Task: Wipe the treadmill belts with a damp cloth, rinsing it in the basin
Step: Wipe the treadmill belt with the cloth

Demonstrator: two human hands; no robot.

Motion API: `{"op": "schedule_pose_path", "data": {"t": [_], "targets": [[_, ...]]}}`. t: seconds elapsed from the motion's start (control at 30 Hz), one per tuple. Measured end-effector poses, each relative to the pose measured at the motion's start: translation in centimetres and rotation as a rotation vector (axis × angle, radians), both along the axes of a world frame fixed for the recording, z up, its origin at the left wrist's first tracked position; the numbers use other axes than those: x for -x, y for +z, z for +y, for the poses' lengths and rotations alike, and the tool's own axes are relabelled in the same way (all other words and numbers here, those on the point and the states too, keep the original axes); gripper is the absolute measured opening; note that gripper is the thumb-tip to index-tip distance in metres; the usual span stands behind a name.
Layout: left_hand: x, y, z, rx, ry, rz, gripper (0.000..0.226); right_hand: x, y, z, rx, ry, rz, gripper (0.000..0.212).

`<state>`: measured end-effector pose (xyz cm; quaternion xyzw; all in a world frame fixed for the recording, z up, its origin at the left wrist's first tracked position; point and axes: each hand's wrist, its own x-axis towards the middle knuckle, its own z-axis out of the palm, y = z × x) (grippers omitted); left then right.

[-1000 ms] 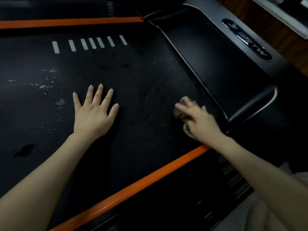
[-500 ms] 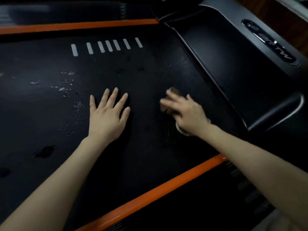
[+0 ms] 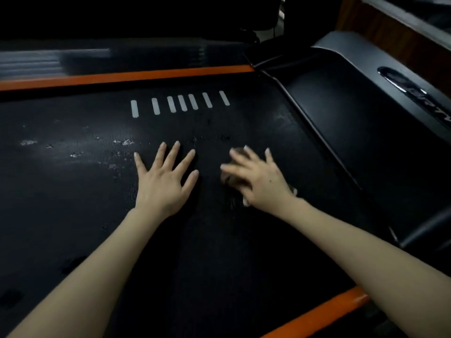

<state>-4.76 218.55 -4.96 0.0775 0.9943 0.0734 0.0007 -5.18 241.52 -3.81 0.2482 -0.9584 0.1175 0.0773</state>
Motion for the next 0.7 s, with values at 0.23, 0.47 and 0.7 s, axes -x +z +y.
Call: {"op": "schedule_pose_path", "data": {"t": [0.23, 0.47, 0.7], "targets": [[0.0, -0.4, 0.1, 0.003, 0.012, 0.009, 0.074, 8.8, 0.3, -1.3, 0.148, -0.240, -0.116, 0.046], [0.0, -0.6, 0.2, -0.016, 0.006, 0.018, 0.072, 1.2, 0.0, -1.1, 0.094, 0.275, -0.109, 0.048], [0.1, -0.8, 0.1, -0.029, 0.013, 0.028, 0.072, 12.1, 0.2, -3.3, 0.138, -0.336, -0.097, 0.045]]}}
